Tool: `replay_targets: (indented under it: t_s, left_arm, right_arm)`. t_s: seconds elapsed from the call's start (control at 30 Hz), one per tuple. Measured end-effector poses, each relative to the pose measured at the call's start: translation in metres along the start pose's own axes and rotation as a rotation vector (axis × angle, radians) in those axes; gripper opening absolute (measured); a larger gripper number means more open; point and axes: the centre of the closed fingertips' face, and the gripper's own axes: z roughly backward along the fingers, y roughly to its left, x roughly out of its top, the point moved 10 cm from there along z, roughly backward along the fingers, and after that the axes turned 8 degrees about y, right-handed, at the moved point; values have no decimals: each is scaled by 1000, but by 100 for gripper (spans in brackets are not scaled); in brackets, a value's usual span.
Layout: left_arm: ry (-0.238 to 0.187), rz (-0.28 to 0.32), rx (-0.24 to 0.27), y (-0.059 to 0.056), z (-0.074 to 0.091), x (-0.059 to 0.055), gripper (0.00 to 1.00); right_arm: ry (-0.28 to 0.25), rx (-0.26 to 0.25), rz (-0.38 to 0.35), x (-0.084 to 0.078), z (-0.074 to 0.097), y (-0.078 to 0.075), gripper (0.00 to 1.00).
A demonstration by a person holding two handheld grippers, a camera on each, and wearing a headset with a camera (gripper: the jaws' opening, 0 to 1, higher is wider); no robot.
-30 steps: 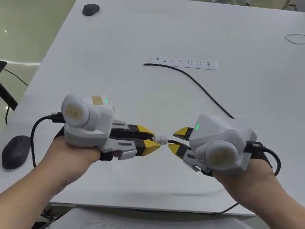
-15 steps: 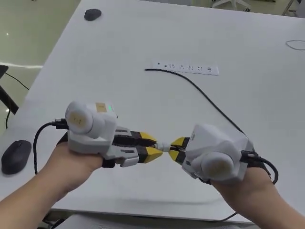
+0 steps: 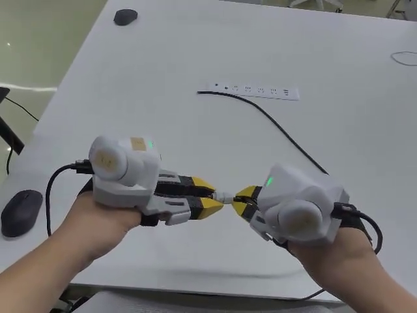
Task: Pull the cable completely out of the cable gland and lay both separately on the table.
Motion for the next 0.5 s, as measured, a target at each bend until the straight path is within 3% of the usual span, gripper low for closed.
replay_targets:
  t_s: [0.5]
  left_arm:
    - [-14, 3, 11, 2, 1, 2, 15]
  right_arm:
    - [10, -24, -147, -14, 0, -7, 0]
